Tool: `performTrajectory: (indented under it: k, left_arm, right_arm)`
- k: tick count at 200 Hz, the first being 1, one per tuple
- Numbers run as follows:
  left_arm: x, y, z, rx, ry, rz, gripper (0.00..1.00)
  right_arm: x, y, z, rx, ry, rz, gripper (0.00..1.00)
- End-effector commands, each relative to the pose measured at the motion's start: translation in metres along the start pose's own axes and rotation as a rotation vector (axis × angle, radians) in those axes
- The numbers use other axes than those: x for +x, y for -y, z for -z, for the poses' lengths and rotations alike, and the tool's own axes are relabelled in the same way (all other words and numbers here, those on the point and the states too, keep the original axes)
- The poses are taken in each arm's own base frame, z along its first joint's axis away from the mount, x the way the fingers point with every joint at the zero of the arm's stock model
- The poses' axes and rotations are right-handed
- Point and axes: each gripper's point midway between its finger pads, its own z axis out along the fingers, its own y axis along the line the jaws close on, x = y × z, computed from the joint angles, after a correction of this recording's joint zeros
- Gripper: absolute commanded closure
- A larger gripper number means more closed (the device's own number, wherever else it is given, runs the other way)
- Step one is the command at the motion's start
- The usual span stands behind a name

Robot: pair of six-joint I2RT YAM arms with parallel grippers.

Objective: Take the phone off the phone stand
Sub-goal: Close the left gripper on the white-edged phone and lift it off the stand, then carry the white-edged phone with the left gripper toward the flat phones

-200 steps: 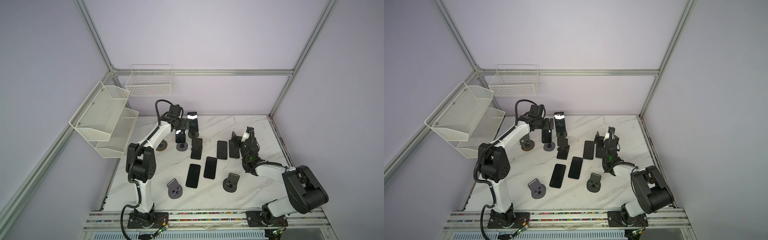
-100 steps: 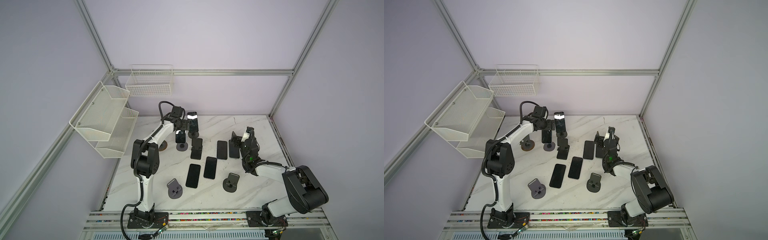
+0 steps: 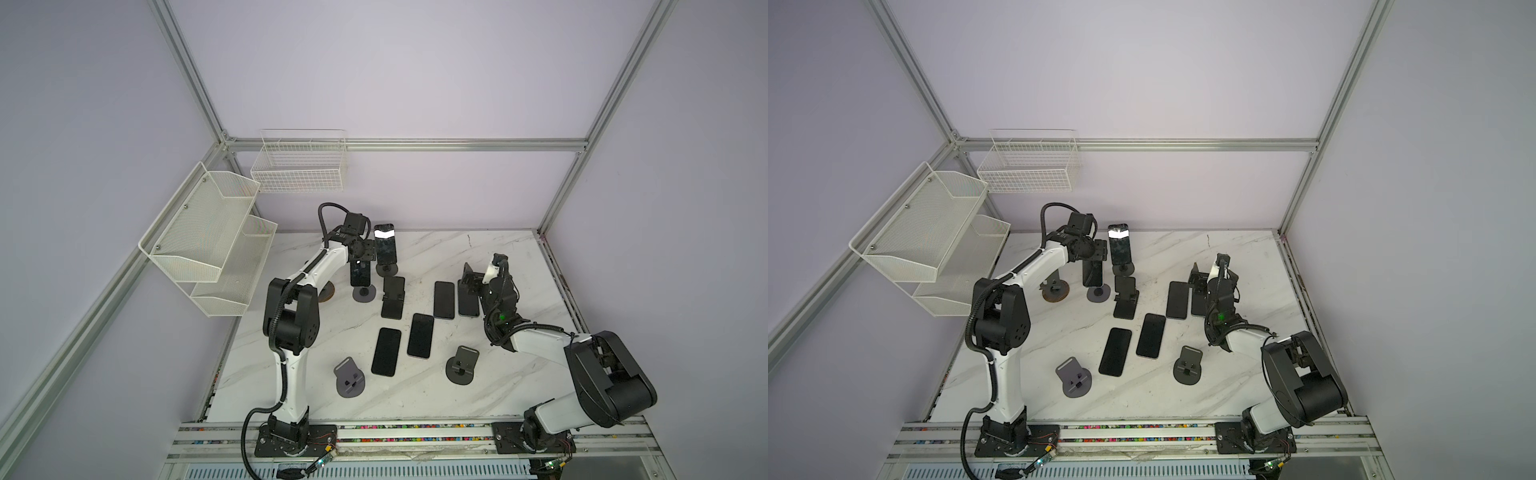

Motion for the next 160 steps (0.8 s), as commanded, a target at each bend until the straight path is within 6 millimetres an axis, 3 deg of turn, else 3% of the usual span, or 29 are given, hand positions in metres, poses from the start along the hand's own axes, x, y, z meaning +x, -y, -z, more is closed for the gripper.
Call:
performTrajectory:
  k: [1, 45, 71, 105, 160]
  left_arm:
    - [-0.054, 0.007, 0.051, 0.047, 0.153, 0.001, 0.34]
    - [-0.072, 0.007, 0.094, 0.06, 0.228, 0.02, 0.36]
    - [-0.073, 0.004, 0.119, 0.066, 0.253, 0.008, 0.37]
    - [-0.055, 0.0, 0.142, 0.072, 0.245, 0.001, 0.37]
    - [-0.008, 0.002, 0.161, 0.136, 0.184, 0.016, 0.37]
  right_arm:
    - [-0.008, -0.004, -0.002, -0.002, 0.024, 0.01, 0.03]
    - [-0.006, -0.006, -0.004, -0.005, 0.012, 0.013, 0.03]
    - [-0.006, -0.005, -0.004, -0.004, 0.014, 0.014, 0.03]
    - [-0.007, -0.003, -0.003, 0.003, 0.019, 0.009, 0.03]
    - [-0.005, -0.004, -0.005, 0.008, 0.008, 0.014, 0.03]
